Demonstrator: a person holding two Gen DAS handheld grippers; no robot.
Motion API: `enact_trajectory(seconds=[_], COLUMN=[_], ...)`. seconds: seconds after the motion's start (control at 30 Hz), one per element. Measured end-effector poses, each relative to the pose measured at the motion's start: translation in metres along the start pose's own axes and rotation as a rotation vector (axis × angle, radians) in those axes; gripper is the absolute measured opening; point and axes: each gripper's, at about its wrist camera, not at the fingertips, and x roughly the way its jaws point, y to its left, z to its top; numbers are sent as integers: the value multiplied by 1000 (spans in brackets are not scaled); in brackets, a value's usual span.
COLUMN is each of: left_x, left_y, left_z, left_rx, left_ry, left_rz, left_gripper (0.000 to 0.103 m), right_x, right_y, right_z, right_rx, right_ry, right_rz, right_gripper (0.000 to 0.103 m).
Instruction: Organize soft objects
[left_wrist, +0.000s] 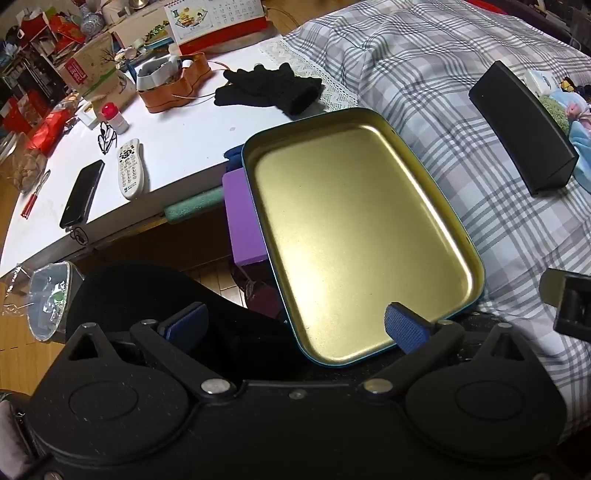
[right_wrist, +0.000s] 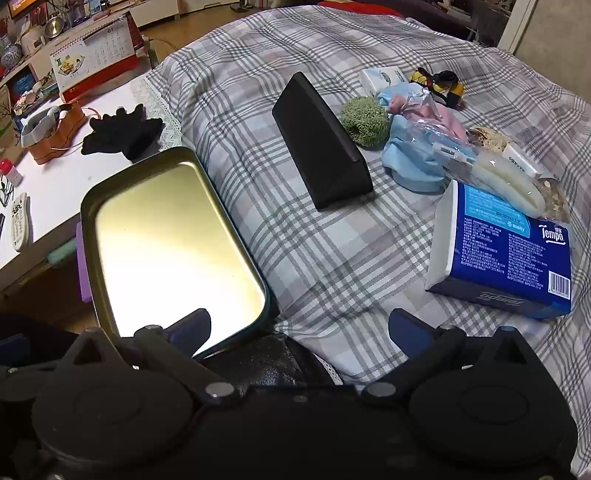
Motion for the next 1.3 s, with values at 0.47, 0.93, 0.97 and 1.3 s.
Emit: enact_trajectory(seconds=[0.47,0.93,0.97,1.3], left_x=[-2,2,3,2], left_y=[6,0,0,-1], left_z=[2,-5,-6,-6], left_rx=[5,0,0,-10], left_ry=[9,13,15,40], left_rz=[-3,8,8,-11], left_gripper=[99,99,99,99], right_x=[1,0,0,-2], right_y=[-3,0,0,2], right_z=[1,-1,-1,-3], right_rx=[4,4,4,-1], right_ry=[8,10,11,13], right_rz=[5,2,3,11], right_gripper=[103,103,103,103])
